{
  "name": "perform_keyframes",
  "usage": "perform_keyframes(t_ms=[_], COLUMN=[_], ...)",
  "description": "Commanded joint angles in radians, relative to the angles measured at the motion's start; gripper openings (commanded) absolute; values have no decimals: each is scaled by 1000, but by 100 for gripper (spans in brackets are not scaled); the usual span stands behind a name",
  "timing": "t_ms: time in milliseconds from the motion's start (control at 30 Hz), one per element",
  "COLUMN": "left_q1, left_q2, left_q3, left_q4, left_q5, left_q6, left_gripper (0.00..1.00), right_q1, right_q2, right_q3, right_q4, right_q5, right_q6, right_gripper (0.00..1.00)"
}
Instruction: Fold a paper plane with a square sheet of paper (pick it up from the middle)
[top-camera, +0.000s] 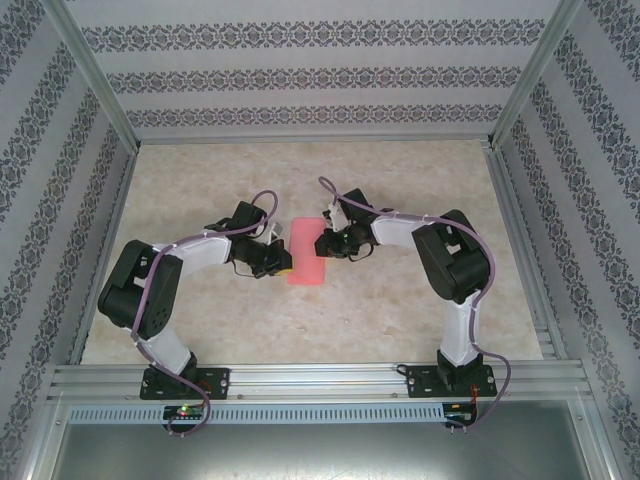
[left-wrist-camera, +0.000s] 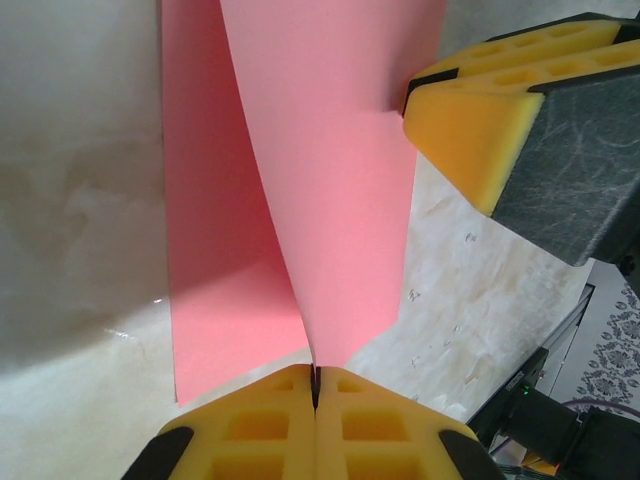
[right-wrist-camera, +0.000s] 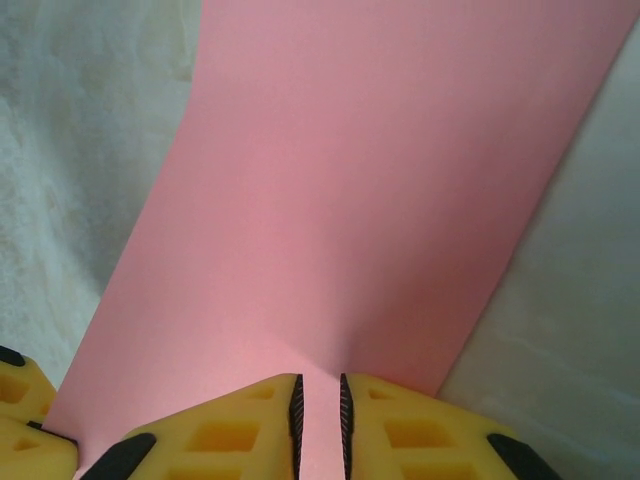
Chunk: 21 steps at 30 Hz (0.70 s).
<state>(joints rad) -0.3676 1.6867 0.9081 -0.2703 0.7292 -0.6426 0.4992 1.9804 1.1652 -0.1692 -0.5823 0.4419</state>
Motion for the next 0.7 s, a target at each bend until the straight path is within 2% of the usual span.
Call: perform_keyframes(t_ms=[0, 300, 667], left_q1=[-17, -28, -63], left_q2=[13, 45, 143], left_q3=[37, 78, 196], left_q4=[-35, -44, -62], left_q5=[3, 9, 7], left_q6=[28, 32, 35], left_gripper=[6, 7, 7], right_q1=[-13, -17, -12], right_q2=[-26, 35, 38], right_q3=[26, 62, 53], right_q4=[-36, -93, -89], right_q5=[30, 71, 42], right_q6=[-30, -78, -86], right_gripper=[20, 16, 13])
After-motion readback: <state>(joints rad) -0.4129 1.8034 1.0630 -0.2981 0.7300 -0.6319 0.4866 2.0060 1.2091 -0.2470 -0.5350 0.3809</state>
